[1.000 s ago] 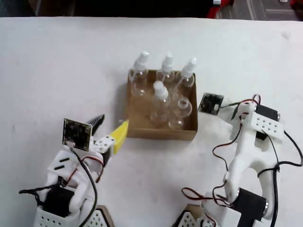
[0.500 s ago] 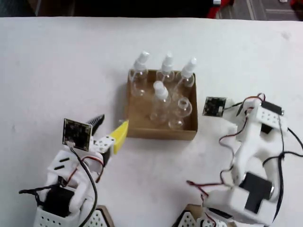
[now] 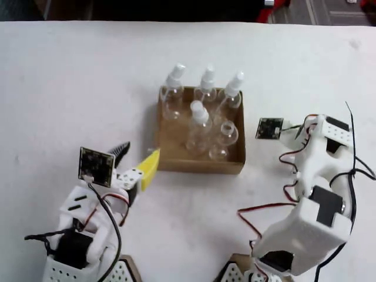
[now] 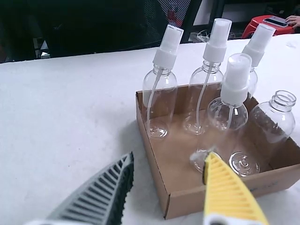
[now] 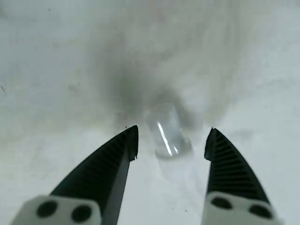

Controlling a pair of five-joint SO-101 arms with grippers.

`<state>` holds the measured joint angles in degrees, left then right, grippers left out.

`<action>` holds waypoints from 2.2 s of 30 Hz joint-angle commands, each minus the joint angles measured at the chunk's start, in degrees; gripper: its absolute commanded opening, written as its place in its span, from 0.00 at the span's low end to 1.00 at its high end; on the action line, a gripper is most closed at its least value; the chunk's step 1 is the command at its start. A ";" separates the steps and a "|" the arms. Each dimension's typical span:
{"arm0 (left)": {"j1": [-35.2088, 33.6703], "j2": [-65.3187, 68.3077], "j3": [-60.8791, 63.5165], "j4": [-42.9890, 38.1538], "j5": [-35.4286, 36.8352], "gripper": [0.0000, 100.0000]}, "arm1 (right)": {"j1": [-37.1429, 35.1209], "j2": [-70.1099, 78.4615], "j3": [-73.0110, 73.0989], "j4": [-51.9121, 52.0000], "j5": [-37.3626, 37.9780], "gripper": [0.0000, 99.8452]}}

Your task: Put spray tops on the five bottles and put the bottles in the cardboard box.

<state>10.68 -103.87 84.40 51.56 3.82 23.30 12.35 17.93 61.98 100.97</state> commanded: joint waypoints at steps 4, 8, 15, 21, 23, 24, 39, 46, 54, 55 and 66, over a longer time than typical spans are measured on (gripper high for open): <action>-0.04 -0.57 -0.44 -1.49 0.18 0.23 | 0.48 3.30 -2.29 -5.23 0.44 0.19; -0.04 -0.57 -0.44 -1.58 0.18 0.23 | 0.48 3.91 -2.29 -6.99 0.35 0.04; -0.04 -0.57 -0.44 -1.58 0.18 0.23 | 0.48 0.84 -2.37 -6.99 -0.62 0.01; -0.04 -0.57 -0.53 -1.58 0.18 0.23 | -0.92 -11.21 -2.37 -6.46 -19.96 0.02; -0.04 -0.57 -0.53 -1.58 0.18 0.23 | -1.71 -16.04 -2.37 -5.76 -25.76 0.02; -0.04 -0.57 -0.53 -1.58 0.18 0.23 | -2.15 -18.42 -2.37 -5.67 -28.40 0.02; 6.64 -0.57 -3.87 1.58 0.44 0.23 | -20.97 -65.45 -2.11 8.04 -71.30 0.02; 7.60 -0.57 -9.14 6.07 0.62 0.23 | -41.01 -71.16 -1.85 16.22 -83.34 0.01; 15.34 -0.57 -11.60 10.29 0.62 0.23 | -56.75 -71.08 7.56 7.60 -89.85 0.01; 16.04 -0.57 -11.43 10.29 0.62 0.23 | -58.15 -71.08 9.32 6.11 -90.37 0.01; 16.31 -0.57 -11.16 9.76 0.62 0.23 | -72.31 -71.78 14.95 4.79 -90.46 0.01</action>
<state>26.42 -104.57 75.60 61.67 3.82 -47.56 -58.51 33.32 66.73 10.86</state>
